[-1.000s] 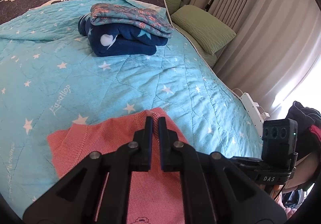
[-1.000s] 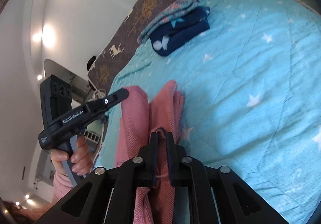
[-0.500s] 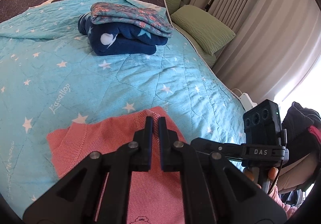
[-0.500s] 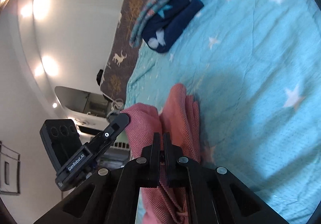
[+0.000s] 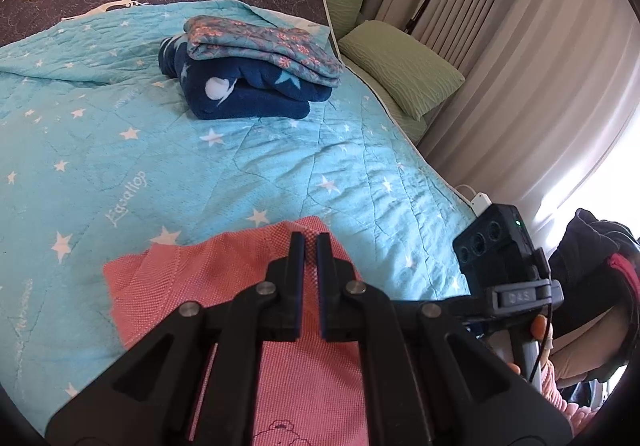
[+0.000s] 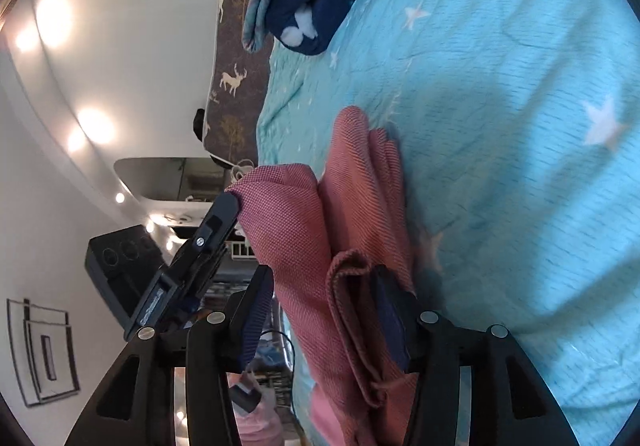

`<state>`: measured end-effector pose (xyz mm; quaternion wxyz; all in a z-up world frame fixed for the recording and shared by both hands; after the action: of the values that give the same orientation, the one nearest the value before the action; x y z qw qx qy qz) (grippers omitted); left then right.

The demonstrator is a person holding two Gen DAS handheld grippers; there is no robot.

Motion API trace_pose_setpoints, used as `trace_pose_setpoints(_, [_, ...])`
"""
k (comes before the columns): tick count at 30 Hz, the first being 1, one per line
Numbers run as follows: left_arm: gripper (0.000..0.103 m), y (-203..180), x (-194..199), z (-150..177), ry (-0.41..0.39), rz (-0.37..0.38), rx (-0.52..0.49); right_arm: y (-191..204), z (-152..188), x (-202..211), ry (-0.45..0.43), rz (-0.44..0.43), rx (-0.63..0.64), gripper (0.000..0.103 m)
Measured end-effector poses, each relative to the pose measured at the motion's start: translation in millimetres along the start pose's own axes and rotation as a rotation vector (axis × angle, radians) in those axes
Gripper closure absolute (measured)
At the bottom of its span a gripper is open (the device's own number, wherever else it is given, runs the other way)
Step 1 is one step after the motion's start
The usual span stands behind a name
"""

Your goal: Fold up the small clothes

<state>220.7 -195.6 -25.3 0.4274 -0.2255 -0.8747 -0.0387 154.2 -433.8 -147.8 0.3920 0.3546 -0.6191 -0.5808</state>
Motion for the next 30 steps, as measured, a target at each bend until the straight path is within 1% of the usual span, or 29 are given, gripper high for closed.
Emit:
trace_pose_setpoints(1, [0.096, 1, 2, 0, -0.002, -0.002, 0.003, 1, -4, -4, -0.003, 0.016, 0.003, 0.054])
trace_pose_setpoints(2, [0.096, 2, 2, -1, -0.003, -0.003, 0.005, 1, -8, -7, -0.013, 0.036, 0.001, 0.062])
trace_pose_setpoints(3, [0.096, 2, 3, -1, -0.006, -0.005, 0.006, 2, -12, -9, -0.03, 0.06, 0.008, 0.094])
trace_pose_setpoints(4, [0.096, 2, 4, -2, -0.009, -0.006, 0.007, 4, -15, -10, -0.034, 0.079, 0.029, 0.095])
trace_pose_setpoints(7, [0.097, 3, 6, -4, -0.014, 0.0, 0.006, 22, -11, -8, -0.076, 0.092, 0.142, 0.095])
trace_pose_setpoints(9, [0.097, 1, 3, -5, -0.008, 0.008, 0.006, 34, -6, -2, -0.116, 0.113, 0.249, 0.095])
trace_pose_setpoints(10, [0.097, -1, 1, -4, -0.001, 0.013, 0.004, 39, -3, 0, -0.131, 0.144, 0.312, 0.094])
trace_pose_setpoints(11, [0.097, -3, -2, -3, 0.007, 0.016, -0.002, 41, 0, 4, -0.164, 0.257, 0.391, 0.093])
trace_pose_setpoints(12, [0.097, -6, -4, -2, 0.014, 0.019, -0.01, 39, 1, 8, -0.194, 0.36, 0.414, 0.087])
trace_pose_setpoints(13, [0.097, -9, -8, 1, 0.023, 0.021, -0.02, 32, 1, 14, -0.222, 0.468, 0.409, 0.077])
trace_pose_setpoints(14, [0.097, -12, -11, 3, 0.032, 0.019, -0.029, 25, 0, 21, -0.241, 0.525, 0.377, 0.077])
trace_pose_setpoints(15, [0.096, -15, -15, 7, 0.041, 0.016, -0.039, 18, 1, 31, -0.26, 0.502, 0.325, 0.077])
trace_pose_setpoints(16, [0.096, -17, -17, 9, 0.047, 0.016, -0.046, 17, 3, 39, -0.258, 0.452, 0.297, 0.077])
trace_pose_setpoints(17, [0.096, -19, -21, 12, 0.054, 0.017, -0.051, 22, 10, 41, -0.237, 0.391, 0.306, 0.077])
trace_pose_setpoints(18, [0.096, -21, -26, 13, 0.065, 0.02, -0.053, 35, 20, 38, -0.204, 0.334, 0.358, 0.078])
trace_pose_setpoints(19, [0.096, -23, -34, 14, 0.081, 0.028, -0.055, 46, 30, 31, -0.166, 0.305, 0.41, 0.078])
trace_pose_setpoints(21, [0.096, -29, -48, 16, 0.103, 0.03, -0.069, 64, 57, 11, -0.034, 0.242, 0.505, 0.08])
trace_pose_setpoints(22, [0.096, -32, -59, 17, 0.126, 0.025, -0.076, 66, 68, 1, 0.02, 0.224, 0.523, 0.081])
trace_pose_setpoints(23, [0.096, -35, -70, 18, 0.147, 0.013, -0.083, 63, 77, -10, 0.059, 0.252, 0.528, 0.081])
trace_pose_setpoints(24, [0.096, -36, -80, 20, 0.161, -0.005, -0.083, 54, 81, -18, 0.06, 0.314, 0.523, 0.084])
trace_pose_setpoints(25, [0.097, -37, -91, 23, 0.177, -0.022, -0.081, 41, 80, -20, 0.041, 0.396, 0.508, 0.103])
trace_pose_setpoints(26, [0.096, -37, -98, 25, 0.185, -0.027, -0.069, 27, 79, -17, 0.005, 0.441, 0.488, 0.103])
trace_pose_setpoints(28, [0.096, -33, -92, 25, 0.175, -0.012, -0.028, 17, 81, -4, -0.058, 0.357, 0.418, 0.103])
trace_pose_setpoints(29, [0.096, -30, -85, 24, 0.169, -0.001, -0.007, 16, 83, 1, -0.07, 0.336, 0.387, 0.103])
trace_pose_setpoints(30, [0.096, -26, -74, 24, 0.164, 0.005, 0.013, 18, 86, 4, -0.073, 0.333, 0.388, 0.103])
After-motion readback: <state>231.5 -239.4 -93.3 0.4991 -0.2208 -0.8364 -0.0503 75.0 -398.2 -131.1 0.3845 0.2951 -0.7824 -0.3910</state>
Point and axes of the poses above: each gripper's, at about its wrist camera, not at the fingertips, and x roughly against the way its jaws point, y to its left, z to its underside, the point moved 3 cm from there along -x, roughly the way its jaws point, and after that the axes turned 15 degrees about -z, right-handed, at the moved point
